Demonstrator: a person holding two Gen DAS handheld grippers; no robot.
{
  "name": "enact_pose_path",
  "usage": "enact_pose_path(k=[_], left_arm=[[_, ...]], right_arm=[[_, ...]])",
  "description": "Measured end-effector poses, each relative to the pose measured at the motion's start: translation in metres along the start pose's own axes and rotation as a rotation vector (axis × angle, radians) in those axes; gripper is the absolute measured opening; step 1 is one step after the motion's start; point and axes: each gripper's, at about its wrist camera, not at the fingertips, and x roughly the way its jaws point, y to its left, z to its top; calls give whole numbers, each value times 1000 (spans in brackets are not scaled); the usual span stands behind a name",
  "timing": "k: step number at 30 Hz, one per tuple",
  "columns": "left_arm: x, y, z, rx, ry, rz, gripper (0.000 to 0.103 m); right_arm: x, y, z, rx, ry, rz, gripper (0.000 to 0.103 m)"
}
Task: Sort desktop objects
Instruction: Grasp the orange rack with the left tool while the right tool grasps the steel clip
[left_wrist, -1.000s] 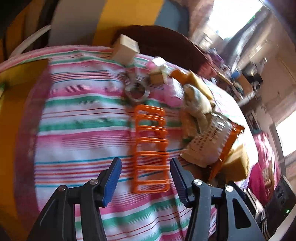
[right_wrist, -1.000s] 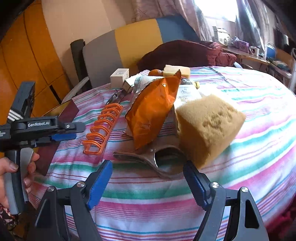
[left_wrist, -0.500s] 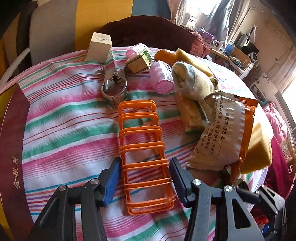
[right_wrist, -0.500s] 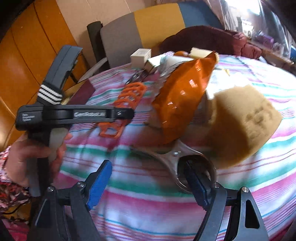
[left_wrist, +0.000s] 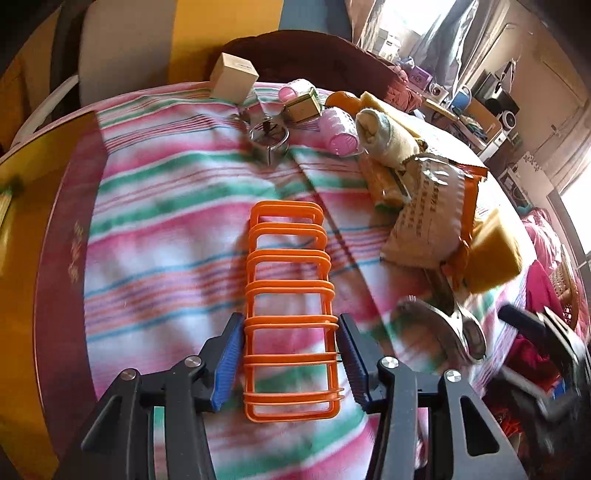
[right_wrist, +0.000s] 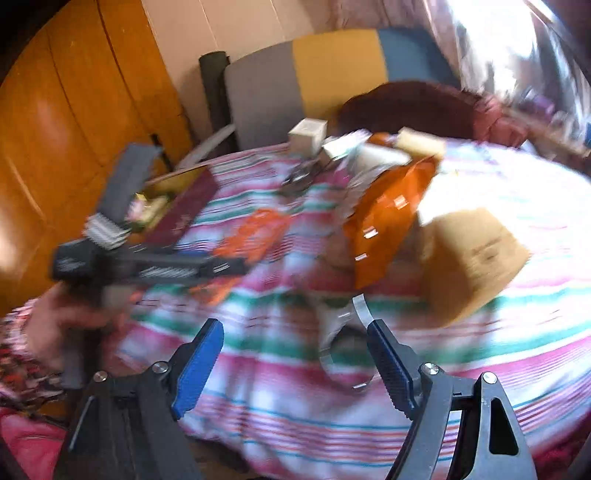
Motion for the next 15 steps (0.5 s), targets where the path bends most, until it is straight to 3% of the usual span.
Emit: enact_pose_path(k=[1,3,9,15], left_arm=[[-2,1,-4,-8,-8,-7,51],[-5,3,-8,-19,-14,-19,51],[-4,5,-2,-41,2,-26,54],[3,-10,-3,55,-10,37,58]], right_arm=[[5,-1,1,-10,16,-43,80],[17,-4,2,-21,48,-87,69],[46,-9,2,-40,101,-87,61],[52,-12,-1,-17,90,-92,48]])
